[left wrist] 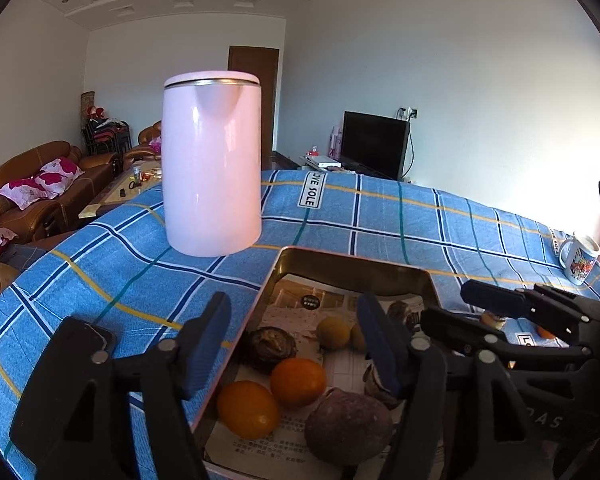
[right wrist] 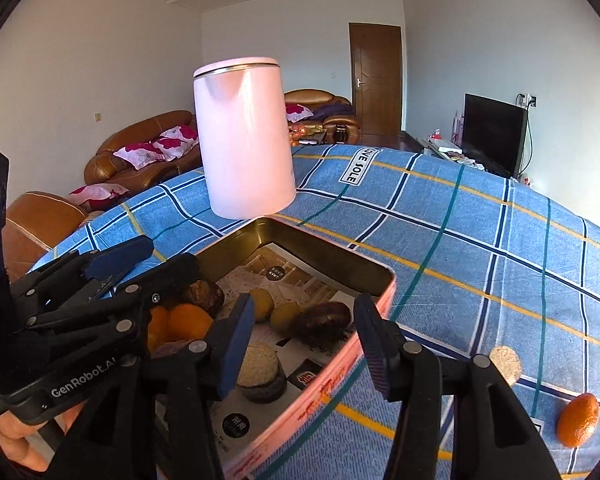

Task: Organize fruits
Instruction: 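Carry the orange and brown fruit over the tin box and open both tools, then move right tool to a loose orange while left tool reaches a cork-lidded jar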

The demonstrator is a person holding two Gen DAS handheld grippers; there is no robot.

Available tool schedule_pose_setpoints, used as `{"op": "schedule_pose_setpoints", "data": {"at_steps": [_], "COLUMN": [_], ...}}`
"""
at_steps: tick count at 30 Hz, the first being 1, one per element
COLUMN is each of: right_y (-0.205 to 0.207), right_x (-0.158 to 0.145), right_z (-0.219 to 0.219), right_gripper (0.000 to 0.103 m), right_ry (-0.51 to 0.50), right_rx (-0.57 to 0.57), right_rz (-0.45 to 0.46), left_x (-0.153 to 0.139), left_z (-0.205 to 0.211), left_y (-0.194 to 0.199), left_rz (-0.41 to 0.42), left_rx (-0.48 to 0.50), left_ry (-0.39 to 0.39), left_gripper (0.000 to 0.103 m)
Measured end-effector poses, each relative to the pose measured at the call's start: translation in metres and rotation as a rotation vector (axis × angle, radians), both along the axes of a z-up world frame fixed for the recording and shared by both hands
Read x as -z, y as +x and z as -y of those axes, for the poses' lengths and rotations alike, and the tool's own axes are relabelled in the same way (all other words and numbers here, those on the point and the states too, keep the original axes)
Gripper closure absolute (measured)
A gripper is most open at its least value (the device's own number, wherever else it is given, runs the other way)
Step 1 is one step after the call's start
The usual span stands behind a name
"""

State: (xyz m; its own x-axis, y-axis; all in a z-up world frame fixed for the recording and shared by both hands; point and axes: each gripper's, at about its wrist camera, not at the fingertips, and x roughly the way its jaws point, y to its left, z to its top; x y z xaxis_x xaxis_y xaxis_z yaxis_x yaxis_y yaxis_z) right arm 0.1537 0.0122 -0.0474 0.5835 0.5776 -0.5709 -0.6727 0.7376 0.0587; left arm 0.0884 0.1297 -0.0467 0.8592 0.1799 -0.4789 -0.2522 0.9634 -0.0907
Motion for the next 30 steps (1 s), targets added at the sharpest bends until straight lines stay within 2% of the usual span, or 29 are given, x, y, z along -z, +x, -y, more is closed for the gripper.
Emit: {"op": "schedule_pose_setpoints", "data": {"at_steps": [3, 6, 11, 15, 20, 25, 26, 27, 30], "right_y": [-0.01, -0.009, 0.008, 0.036, 0.055, 0.067, 0.068, 0.069, 0.067], "right_x": [-0.007, -0.009, -0.007, 0.008, 0.025, 0.039, 0.043, 0.046, 0.048], "right_z": [0.027, 0.063, 0.137, 0.178, 0.187, 0.189, 0.189, 0.19, 0.193], "right_gripper": [0.04, 0.038, 0.038, 0.038, 0.038, 0.038, 0.04, 0.051, 0.054], "right_ry": [-0.011, -0.014, -0.06, -0.083, -0.08, -0.1, -0.107, -0.11, -0.099], "right_rx": [0.035, 0.109, 0.323, 0.429, 0.428, 0.429, 0.427, 0.42, 0.414], "right_rz": [0.051, 0.07, 0.073, -0.047, -0.163, -0.222, -0.236, -0.244, -0.246], "left_x": [-0.008, -0.014, -0.017, -0.013, -0.006, 0.002, 0.005, 0.007, 0.012], "left_z": [0.013, 0.032, 0.07, 0.102, 0.132, 0.15, 0.152, 0.154, 0.162], "left_y": [-0.003, -0.003, 0.008, 0.023, 0.044, 0.062, 0.065, 0.067, 0.074], "left_rz": [0.021, 0.035, 0.023, -0.017, -0.079, -0.132, -0.141, -0.15, -0.173], "left_rx": [0.018, 0.052, 0.134, 0.205, 0.271, 0.299, 0.301, 0.305, 0.308], "left_ry": [0.012, 0.025, 0.047, 0.051, 0.075, 0.087, 0.087, 0.088, 0.1], "left_gripper": [0.023, 0.018, 0.015, 0.015, 0.015, 0.015, 0.015, 0.015, 0.015]}}
